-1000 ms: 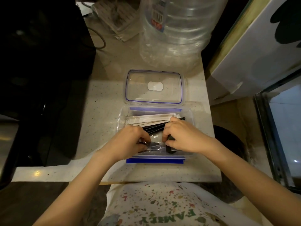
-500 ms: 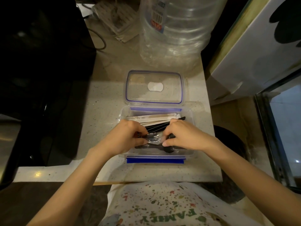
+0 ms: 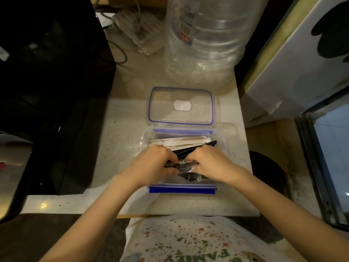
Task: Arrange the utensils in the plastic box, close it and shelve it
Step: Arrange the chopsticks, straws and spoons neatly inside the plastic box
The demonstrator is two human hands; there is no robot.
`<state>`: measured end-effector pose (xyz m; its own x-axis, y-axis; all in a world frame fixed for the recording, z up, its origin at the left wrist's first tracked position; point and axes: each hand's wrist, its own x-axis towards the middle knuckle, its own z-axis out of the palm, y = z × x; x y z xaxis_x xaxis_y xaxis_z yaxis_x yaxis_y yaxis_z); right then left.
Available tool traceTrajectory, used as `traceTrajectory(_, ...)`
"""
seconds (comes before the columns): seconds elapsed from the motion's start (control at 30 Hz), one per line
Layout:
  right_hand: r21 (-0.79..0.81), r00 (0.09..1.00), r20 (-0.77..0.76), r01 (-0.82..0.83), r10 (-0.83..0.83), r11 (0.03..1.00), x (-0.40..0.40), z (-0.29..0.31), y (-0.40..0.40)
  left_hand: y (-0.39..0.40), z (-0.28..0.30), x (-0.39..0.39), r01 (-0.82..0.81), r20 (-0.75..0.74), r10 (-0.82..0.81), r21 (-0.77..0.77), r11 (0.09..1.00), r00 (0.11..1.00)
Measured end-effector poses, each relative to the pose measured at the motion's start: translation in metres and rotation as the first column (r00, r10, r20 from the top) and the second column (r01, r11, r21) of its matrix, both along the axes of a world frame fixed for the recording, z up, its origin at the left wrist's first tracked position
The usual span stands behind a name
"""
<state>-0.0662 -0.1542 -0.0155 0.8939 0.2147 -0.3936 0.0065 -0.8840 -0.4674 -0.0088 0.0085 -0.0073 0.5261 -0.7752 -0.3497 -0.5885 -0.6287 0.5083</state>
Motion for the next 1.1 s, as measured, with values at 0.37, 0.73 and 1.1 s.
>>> traceTrajectory(0.37,0.188,0.974,-0.204,0.136,-0.096,0.973,0.016,-0.01,0.006,-0.002,-0.002,-0.004,0.067,-0.044,-0.063,0.089,0.994,0.997)
traceTrajectory(0.73,-0.157,0.995,0.001,0.103,-0.104,0.982,0.003,0.022,-0.039,-0.01,-0.018,-0.007,-0.041,-0.011,0.042,0.074,0.996,0.999)
traceTrajectory(1.1,-0.389,0.999,-0.012,-0.047,0.046,0.92,-0.003,0.01,-0.019,-0.017,-0.025,-0.017,-0.135,0.038,0.132,0.1,0.986,0.991)
